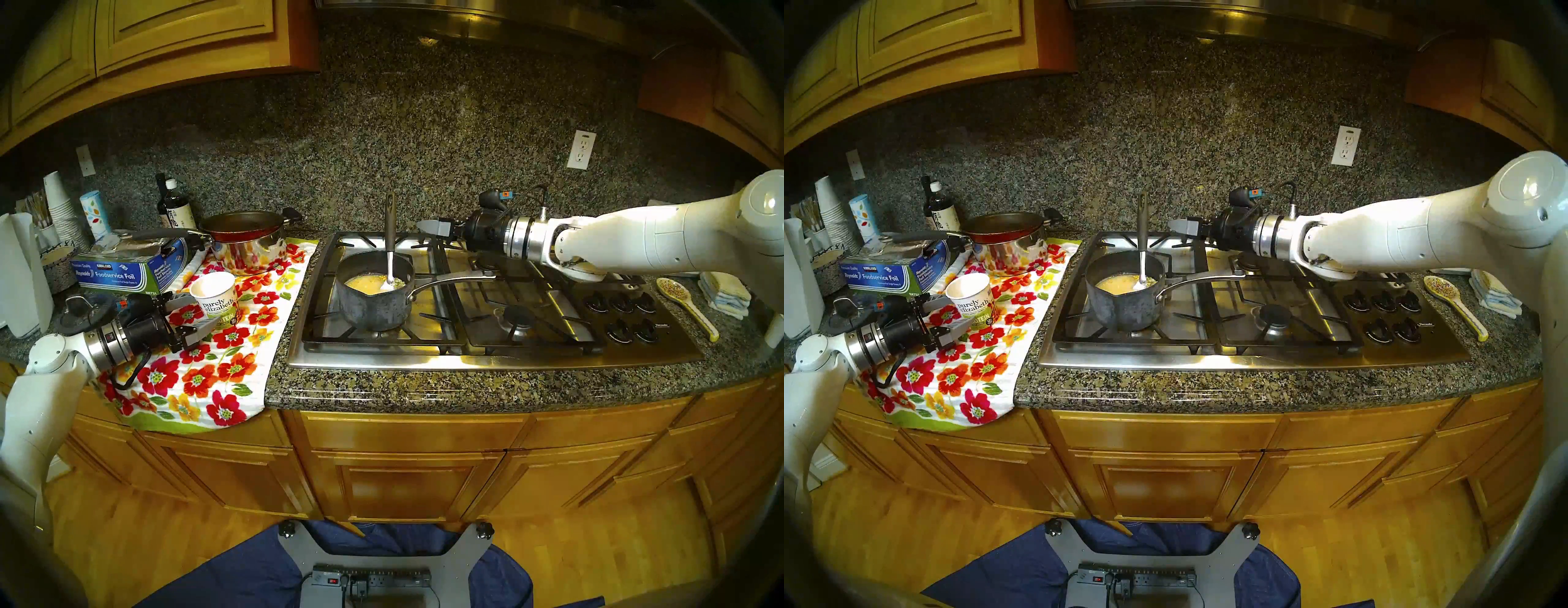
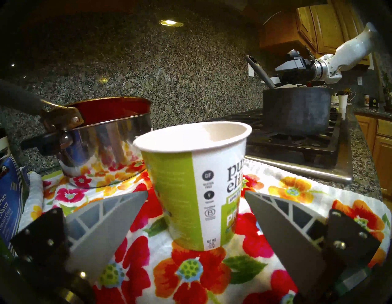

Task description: Pour oats into pot and stir with a spoon

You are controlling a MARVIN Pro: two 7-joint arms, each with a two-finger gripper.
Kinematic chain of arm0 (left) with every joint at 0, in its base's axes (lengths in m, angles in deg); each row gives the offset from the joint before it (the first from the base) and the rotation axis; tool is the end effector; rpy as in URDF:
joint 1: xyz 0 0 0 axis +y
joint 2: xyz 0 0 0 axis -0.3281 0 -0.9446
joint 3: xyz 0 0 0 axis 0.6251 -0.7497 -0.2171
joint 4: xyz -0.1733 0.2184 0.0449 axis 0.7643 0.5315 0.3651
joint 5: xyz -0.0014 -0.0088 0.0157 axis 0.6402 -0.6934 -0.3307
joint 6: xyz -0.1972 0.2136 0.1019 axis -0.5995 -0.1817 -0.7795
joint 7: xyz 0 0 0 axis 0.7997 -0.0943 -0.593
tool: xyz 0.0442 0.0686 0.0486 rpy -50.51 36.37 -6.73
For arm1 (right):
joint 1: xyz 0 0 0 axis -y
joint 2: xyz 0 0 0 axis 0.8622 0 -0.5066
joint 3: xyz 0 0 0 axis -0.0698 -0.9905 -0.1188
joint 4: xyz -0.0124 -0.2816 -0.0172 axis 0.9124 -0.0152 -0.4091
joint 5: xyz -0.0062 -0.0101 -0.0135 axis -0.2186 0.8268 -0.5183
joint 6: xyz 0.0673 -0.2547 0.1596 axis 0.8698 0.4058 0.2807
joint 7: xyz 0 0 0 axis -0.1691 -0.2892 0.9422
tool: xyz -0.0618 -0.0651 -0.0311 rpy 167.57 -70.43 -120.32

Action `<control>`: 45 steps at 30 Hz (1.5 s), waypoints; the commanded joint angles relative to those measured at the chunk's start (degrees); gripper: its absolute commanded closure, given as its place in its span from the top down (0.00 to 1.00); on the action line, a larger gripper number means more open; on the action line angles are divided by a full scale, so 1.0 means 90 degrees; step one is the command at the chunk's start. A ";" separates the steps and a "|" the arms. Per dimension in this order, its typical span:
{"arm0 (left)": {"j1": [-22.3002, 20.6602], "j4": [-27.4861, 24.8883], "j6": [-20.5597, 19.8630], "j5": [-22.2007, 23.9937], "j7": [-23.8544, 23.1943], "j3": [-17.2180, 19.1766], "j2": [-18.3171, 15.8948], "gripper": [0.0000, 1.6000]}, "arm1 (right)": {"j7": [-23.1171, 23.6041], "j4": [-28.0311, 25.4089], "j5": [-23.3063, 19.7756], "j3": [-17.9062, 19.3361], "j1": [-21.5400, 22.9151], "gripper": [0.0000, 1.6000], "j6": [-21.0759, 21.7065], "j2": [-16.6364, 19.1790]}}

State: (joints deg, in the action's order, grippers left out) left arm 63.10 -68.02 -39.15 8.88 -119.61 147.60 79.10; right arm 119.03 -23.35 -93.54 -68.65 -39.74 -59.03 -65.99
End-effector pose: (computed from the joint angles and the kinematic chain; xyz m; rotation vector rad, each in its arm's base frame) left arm 0.3802 0.3050 -0.2295 1.9118 -0.8655 1.7823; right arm 0.5455 -0.0314 -0.1076 -1.7873 -0.6298 -1.3112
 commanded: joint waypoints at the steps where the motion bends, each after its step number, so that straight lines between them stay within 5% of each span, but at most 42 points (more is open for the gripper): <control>1: -0.0442 -0.0016 0.0026 0.0038 -0.0036 -0.0008 0.0006 1.00 | 0.0005 0.0061 -0.0027 0.0115 0.0238 1.00 -0.0023 -0.0006; 23: -0.0858 0.0170 -0.0027 -0.0146 -0.0045 -0.0320 0.0146 1.00 | 0.0005 0.0059 -0.0031 0.0111 0.0241 1.00 -0.0023 -0.0008; 25: -0.0875 0.0229 0.0008 -0.0162 -0.0080 -0.0337 0.0141 0.49 | 0.0005 0.0058 -0.0031 0.0111 0.0242 1.00 -0.0023 -0.0007; 45: -0.0762 -0.0069 0.0203 -0.0214 -0.0398 -0.0244 -0.0141 0.49 | 0.0008 0.0062 -0.0033 0.0109 0.0238 1.00 -0.0024 -0.0009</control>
State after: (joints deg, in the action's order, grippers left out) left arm 57.19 -65.60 -37.59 6.77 -122.64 144.21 79.79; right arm 119.05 -23.36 -93.59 -68.70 -39.74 -59.03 -66.01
